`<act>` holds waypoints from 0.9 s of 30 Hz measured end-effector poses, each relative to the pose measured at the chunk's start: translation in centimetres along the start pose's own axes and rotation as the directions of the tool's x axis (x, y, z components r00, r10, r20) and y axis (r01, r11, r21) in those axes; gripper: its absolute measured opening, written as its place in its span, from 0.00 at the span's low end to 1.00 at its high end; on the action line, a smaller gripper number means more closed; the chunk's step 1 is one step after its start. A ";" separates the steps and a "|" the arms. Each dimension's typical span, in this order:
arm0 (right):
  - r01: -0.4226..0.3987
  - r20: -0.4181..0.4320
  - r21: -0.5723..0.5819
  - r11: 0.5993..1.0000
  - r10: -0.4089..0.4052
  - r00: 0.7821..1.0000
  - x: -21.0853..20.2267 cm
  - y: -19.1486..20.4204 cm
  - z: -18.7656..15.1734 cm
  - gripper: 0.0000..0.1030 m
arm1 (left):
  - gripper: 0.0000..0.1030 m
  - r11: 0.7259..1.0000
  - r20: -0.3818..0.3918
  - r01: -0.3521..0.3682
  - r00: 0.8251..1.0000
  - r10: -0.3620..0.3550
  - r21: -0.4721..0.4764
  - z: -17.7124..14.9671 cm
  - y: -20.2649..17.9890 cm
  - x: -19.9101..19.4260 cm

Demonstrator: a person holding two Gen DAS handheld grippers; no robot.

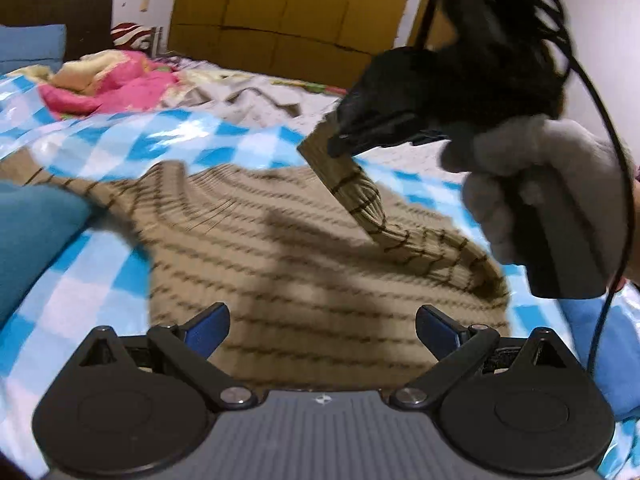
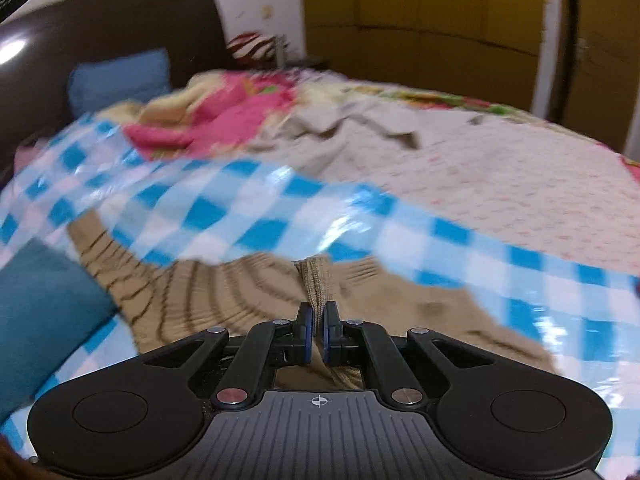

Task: Fold small clothes
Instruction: 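Fold the held sleeve across the sweater body with the right gripper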

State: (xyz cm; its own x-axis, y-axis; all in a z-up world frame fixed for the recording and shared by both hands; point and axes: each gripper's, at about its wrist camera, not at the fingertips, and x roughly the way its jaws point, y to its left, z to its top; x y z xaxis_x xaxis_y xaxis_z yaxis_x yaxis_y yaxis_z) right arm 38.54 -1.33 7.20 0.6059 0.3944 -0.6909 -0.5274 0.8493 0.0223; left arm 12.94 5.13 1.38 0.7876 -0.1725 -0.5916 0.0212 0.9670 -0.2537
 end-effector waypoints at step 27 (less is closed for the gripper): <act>0.062 -0.158 -0.055 0.997 -0.070 0.985 -3.5 -3.7 -9.7 0.12 | 1.00 0.996 0.023 -0.077 0.997 0.077 0.034 -0.9 2.9 1.4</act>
State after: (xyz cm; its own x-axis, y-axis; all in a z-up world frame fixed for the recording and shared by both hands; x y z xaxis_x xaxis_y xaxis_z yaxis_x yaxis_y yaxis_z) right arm 32.65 -9.23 2.52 0.5395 0.2739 -0.7962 -0.5207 0.8516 -0.0598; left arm 13.59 7.55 -0.86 0.8011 -0.0935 -0.5912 -0.0189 0.9833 -0.1812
